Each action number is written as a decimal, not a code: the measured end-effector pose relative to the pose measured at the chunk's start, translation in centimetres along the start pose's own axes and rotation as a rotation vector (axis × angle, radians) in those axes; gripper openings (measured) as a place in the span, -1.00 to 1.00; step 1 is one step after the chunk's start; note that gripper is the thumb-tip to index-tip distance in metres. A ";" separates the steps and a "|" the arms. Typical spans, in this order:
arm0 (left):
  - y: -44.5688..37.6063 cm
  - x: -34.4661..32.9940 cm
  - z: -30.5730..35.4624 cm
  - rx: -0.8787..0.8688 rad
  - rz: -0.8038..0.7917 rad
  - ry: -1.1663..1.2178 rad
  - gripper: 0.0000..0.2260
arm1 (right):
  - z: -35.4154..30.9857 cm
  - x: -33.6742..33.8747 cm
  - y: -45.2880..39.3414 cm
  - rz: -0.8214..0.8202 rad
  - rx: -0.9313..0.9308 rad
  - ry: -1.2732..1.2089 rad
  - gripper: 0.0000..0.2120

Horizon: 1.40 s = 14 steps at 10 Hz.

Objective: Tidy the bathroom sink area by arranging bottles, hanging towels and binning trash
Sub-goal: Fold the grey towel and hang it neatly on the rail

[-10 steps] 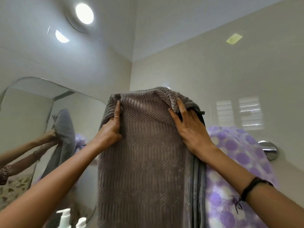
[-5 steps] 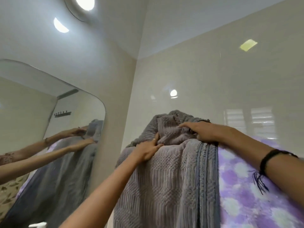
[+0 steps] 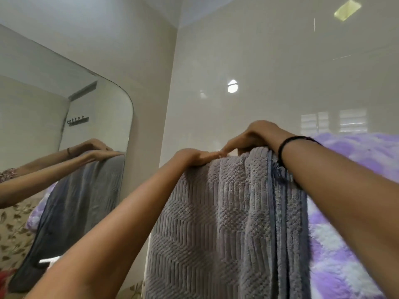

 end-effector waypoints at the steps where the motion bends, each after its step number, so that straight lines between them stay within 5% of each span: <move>1: -1.4 0.8 -0.8 0.155 0.088 0.138 -0.27 | 0.2 -0.9 -1.6 0.239 -0.043 0.103 -0.59; 3: -1.3 -0.1 -0.7 -0.126 0.105 0.256 -0.75 | -1.1 -2.0 -1.7 0.103 0.001 0.022 -0.47; 4: 0.2 -0.6 -1.5 -0.271 0.430 0.267 -0.58 | -1.5 -2.4 -1.5 0.081 0.040 0.043 -0.50; 5: 0.7 -1.0 -2.3 -0.307 0.556 0.195 -0.57 | -2.8 -2.6 -1.4 0.242 0.142 0.184 -0.66; 7: 1.6 -0.7 -1.7 -0.232 0.396 0.128 -0.71 | -2.3 -2.7 -0.2 0.163 0.110 0.088 -0.59; 8: 1.4 -0.1 -0.6 -0.092 0.236 0.036 -0.62 | -1.7 -2.1 -0.1 0.174 0.094 0.097 -0.52; 10: -0.5 1.3 -0.8 0.236 0.282 0.056 -0.27 | -1.0 -1.6 -1.7 0.265 0.055 0.104 -0.60; 11: -1.2 1.0 0.2 0.313 0.097 0.064 -0.16 | -1.1 -1.7 -0.9 0.296 0.050 0.085 -0.63; 12: -1.1 0.5 -0.2 0.297 0.037 0.144 -0.12 | -1.8 -2.5 -1.1 0.273 0.054 0.055 -0.61; 13: 0.0 -0.5 0.2 0.151 0.029 0.232 -0.34 | -2.9 -3.6 -0.8 0.254 0.104 0.046 -0.57; 14: 1.8 -0.8 0.7 -0.121 0.273 0.128 -0.66 | -4.0 -4.0 0.2 0.533 0.120 0.153 -0.66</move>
Point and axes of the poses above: each hand's wrist, its own y-axis away from the middle knuckle, its own x-axis out of the back of the hand, z = x × y, the point moved 3 cm from there along -y, towards the middle knuckle, and after that the axes turned 8 degrees about x, right-handed, at the moved point
